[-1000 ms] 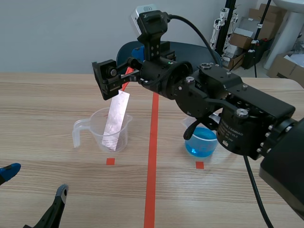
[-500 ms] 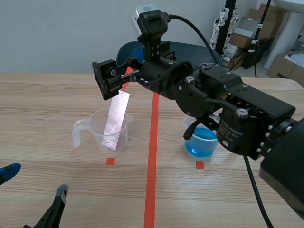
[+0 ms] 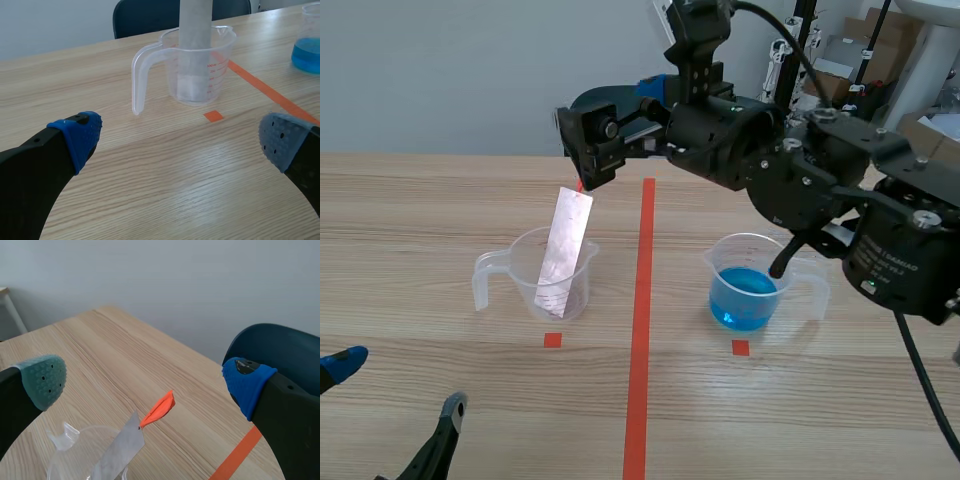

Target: Do the redox reaction experiment. return to the home posture

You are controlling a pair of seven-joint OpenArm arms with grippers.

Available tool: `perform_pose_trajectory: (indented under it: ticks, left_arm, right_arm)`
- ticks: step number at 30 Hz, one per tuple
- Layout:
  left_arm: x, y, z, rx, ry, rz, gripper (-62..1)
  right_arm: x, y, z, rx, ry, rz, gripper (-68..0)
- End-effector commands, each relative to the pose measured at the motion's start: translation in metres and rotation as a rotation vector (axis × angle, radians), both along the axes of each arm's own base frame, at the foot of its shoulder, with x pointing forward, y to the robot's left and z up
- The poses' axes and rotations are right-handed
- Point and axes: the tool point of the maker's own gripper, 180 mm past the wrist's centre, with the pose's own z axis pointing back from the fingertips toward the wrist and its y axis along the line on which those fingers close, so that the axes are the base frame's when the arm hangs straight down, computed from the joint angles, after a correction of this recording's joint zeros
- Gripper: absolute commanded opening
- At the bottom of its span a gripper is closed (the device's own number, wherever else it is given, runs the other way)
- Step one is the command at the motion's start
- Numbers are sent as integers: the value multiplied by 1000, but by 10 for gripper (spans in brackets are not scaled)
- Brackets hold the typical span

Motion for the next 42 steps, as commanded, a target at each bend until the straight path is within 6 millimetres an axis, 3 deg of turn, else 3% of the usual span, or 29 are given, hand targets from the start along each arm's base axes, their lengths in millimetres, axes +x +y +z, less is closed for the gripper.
perform_pose_trajectory:
  ticks: [1, 6, 11, 21, 30, 42]
  left_arm:
    - [4, 1, 11, -10, -41, -5, 14]
    - [5, -3, 23, -15, -79, -20, 14]
    - [1, -16, 54, -12, -140, -90, 14]
    - [15, -58, 102, 76, -97, -198, 14]
    - [8, -70, 134, 59, -128, -271, 14]
    - [2, -78, 134, 98, -69, -319, 14]
  right_arm:
    - [-3, -5, 25, 15, -71, -5, 4]
    - [-21, -27, 40, -8, -125, -39, 4]
    - [-38, -54, 43, -41, -141, -67, 4]
    - [-62, -118, 17, -195, -106, -178, 4]
    - [-79, -164, 3, -276, -66, -285, 4]
    - [-96, -203, 10, -313, -84, -383, 4]
